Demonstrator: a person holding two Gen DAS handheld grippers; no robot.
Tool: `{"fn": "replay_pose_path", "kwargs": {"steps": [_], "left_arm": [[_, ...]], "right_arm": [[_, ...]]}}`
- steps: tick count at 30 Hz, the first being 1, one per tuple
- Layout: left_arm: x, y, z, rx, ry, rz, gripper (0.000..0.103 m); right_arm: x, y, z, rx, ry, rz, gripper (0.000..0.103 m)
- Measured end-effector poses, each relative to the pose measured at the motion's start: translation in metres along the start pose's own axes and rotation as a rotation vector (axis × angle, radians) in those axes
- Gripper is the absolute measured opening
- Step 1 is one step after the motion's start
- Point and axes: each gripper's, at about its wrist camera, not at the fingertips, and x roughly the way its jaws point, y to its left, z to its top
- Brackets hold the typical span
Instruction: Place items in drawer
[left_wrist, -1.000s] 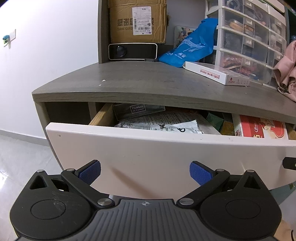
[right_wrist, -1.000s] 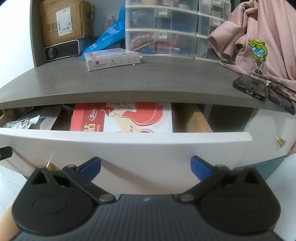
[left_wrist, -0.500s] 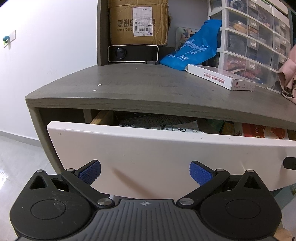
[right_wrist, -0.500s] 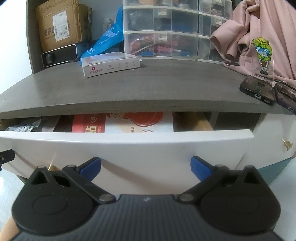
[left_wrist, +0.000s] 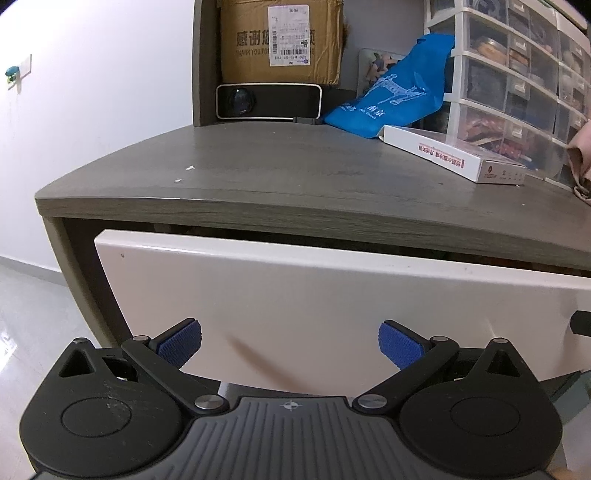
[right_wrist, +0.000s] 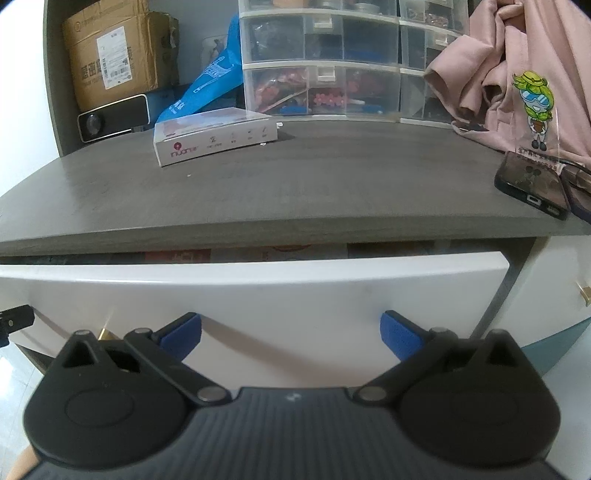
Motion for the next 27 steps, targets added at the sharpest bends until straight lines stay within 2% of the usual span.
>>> {"fn": "replay_pose_path", "kwargs": {"steps": [11,27], "left_arm": [[0.023,-0.003,0.010,0.006,0.009,0.009,0.103],[0.035,-0.008,0.017,0.011,0.015,0.007,0.103]], "right_arm": [[0.016,-0.001,0.010,0.006,-0.011,0.007,0.103],[0.027,-0.001,0.017,0.020,-0.013,0.011,0.103]]}}
